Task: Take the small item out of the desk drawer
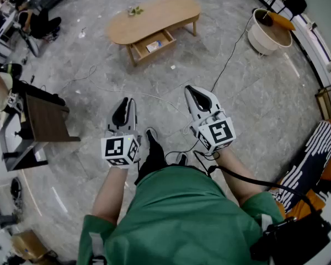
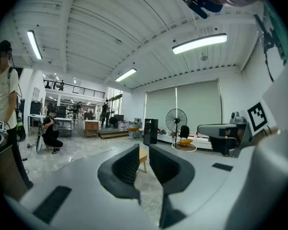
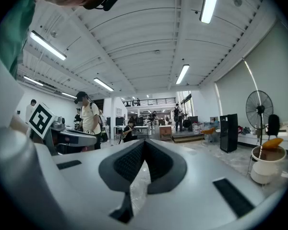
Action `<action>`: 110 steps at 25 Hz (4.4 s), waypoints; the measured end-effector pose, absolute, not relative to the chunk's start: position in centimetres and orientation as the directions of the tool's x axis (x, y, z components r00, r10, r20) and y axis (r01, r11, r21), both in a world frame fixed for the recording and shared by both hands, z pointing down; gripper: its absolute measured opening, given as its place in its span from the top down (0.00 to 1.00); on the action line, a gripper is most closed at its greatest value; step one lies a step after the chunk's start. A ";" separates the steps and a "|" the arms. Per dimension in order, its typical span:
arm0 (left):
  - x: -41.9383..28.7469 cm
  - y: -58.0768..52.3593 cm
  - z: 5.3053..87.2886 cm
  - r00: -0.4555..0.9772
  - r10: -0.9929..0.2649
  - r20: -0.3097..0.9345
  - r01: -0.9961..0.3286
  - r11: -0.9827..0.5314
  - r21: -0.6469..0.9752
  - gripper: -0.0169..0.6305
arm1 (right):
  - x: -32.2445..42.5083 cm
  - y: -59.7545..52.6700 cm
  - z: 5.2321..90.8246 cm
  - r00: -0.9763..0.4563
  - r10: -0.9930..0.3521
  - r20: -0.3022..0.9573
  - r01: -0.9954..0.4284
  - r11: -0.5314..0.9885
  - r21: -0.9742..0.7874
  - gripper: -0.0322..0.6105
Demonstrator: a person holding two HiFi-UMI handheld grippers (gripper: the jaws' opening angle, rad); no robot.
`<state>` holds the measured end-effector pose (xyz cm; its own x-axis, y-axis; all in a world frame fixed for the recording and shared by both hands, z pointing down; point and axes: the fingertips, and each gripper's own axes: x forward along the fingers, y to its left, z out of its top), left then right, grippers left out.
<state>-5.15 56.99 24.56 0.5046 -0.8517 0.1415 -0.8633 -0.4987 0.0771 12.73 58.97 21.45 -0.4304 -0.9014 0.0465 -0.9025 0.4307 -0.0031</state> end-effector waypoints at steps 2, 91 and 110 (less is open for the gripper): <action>-5.6 57.1 24.6 0.504 -0.851 0.146 -0.863 -0.498 0.079 0.86 | 12.3 58.9 21.7 -0.430 -0.901 0.057 -0.903 0.430 -0.014 0.92; -5.0 -5.4 34.4 0.599 -0.723 0.344 -0.795 -0.587 0.150 0.86 | 16.8 -5.3 37.2 -0.329 -0.866 0.377 -0.943 0.278 -0.183 0.92; -5.9 -14.0 41.1 0.664 -0.592 0.457 -0.724 -0.662 0.195 0.86 | 15.4 -12.9 51.7 -0.309 -0.728 0.612 -0.945 0.309 -0.110 0.91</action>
<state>-5.92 -14.02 41.07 0.6640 -0.5921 0.4566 -0.7241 -0.6615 0.1950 15.39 -12.90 51.72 -0.3092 -0.7283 0.6115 -0.9447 0.3092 -0.1095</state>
